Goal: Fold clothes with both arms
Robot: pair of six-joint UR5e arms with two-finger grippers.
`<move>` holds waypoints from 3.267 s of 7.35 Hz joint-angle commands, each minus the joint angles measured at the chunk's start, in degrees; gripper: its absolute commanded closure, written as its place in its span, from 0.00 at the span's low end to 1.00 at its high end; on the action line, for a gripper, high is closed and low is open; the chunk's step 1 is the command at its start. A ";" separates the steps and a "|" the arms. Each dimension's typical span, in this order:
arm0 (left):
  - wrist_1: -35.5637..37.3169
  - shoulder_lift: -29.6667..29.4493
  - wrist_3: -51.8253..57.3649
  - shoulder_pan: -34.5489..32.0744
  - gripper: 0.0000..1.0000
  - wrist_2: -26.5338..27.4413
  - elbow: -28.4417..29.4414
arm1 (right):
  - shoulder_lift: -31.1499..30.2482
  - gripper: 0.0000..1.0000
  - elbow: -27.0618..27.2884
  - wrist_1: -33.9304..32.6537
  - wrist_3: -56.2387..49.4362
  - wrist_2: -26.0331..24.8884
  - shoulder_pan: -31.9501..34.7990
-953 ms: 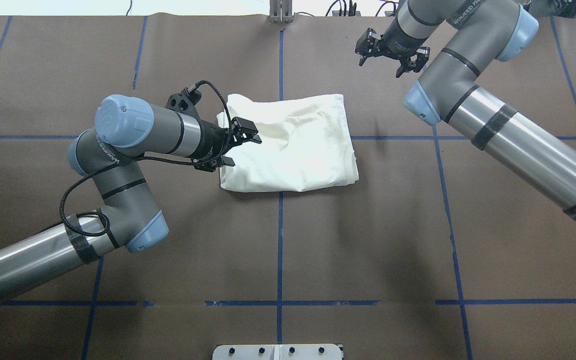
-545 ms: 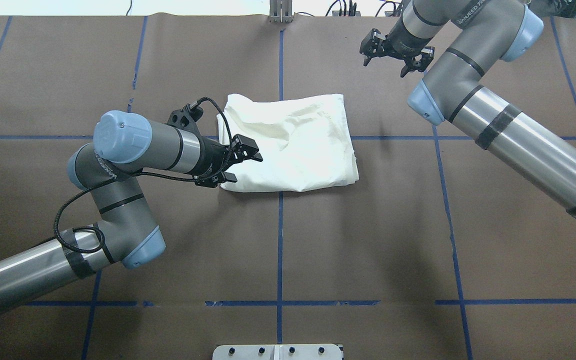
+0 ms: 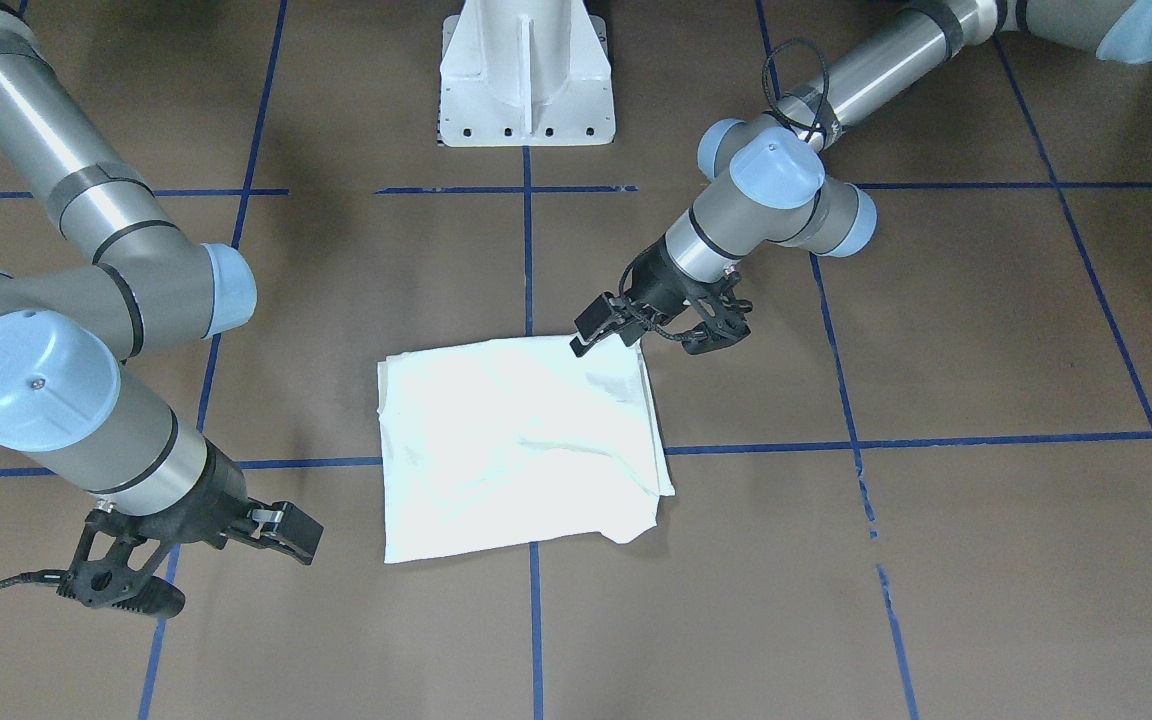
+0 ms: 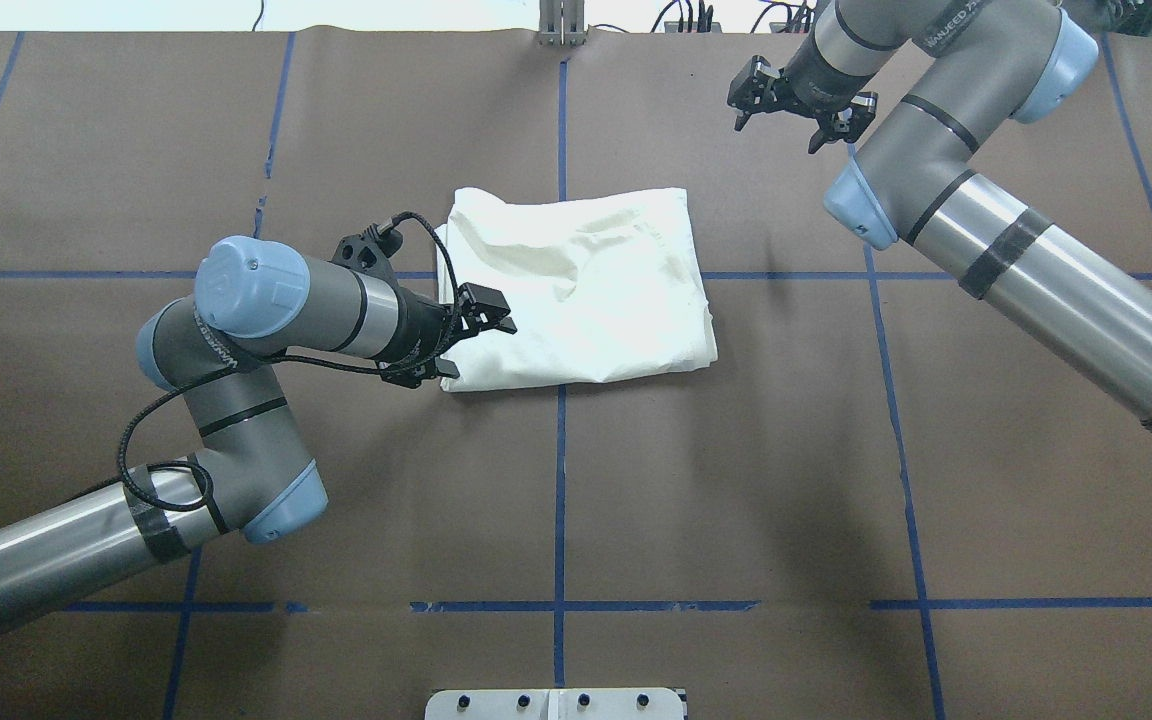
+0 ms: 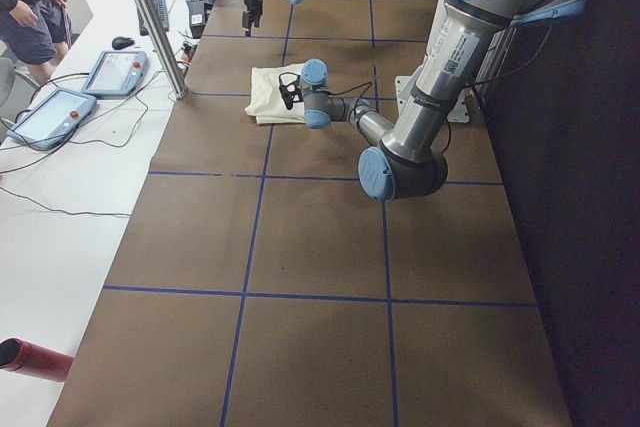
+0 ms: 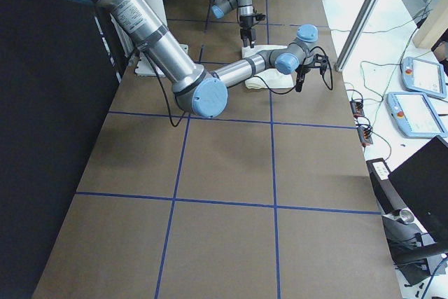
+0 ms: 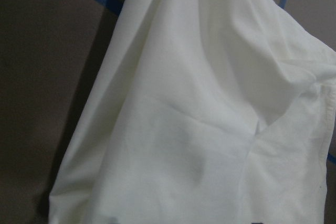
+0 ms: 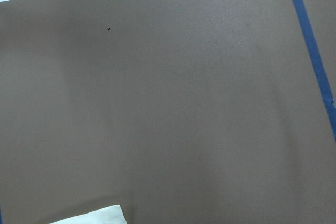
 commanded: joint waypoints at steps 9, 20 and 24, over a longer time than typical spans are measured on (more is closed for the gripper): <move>5.47 10.34 12.14 -6.68 0.00 -0.50 -9.47 | -19.65 0.00 16.06 -0.49 -10.15 3.88 7.97; 44.79 34.69 110.18 -51.96 0.00 -18.44 -23.05 | -42.19 0.00 26.99 -30.90 -68.54 13.03 35.49; 27.19 34.09 106.31 -52.31 0.00 -18.87 -6.77 | -41.49 0.00 26.11 -27.74 -67.75 12.40 35.23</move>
